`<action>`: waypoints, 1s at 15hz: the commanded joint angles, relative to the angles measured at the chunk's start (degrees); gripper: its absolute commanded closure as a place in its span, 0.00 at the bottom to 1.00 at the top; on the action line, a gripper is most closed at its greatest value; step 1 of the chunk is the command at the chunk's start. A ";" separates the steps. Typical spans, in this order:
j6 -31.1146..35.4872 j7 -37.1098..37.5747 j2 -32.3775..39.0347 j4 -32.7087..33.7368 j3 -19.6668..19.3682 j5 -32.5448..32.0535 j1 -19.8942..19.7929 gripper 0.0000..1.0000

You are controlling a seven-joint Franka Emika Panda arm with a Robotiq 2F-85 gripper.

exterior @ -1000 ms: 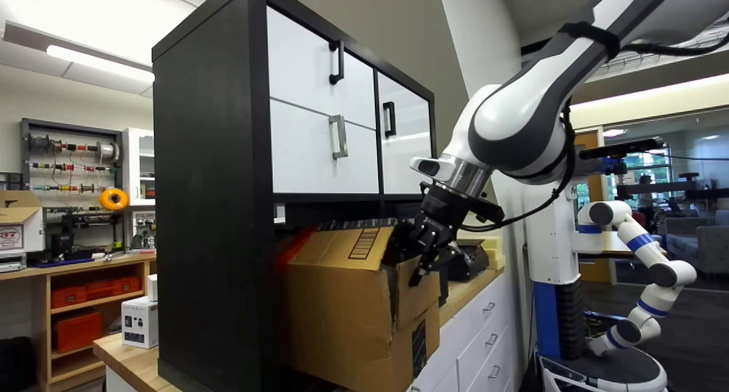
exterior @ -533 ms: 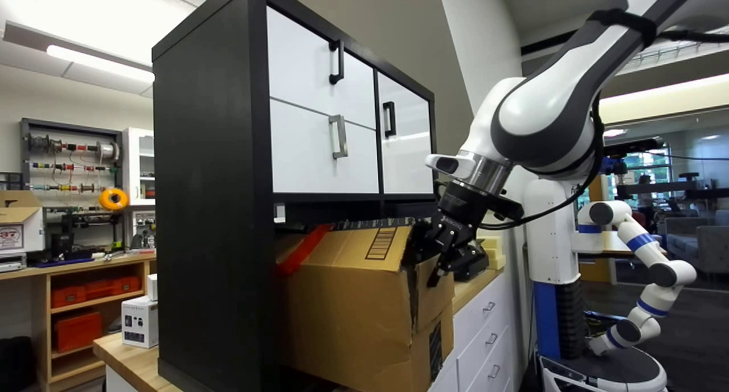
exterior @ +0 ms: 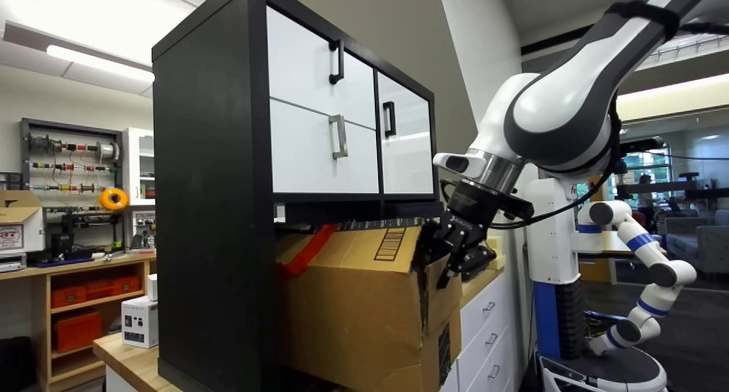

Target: Pull out the box from the shelf

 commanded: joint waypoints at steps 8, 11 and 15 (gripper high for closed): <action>-1.49 0.58 -5.08 -3.06 1.60 1.02 1.55 0.95; -1.46 1.92 -5.27 -2.89 1.83 -0.80 0.58 0.59; -0.31 2.02 -6.39 -1.41 1.82 -0.61 0.61 0.40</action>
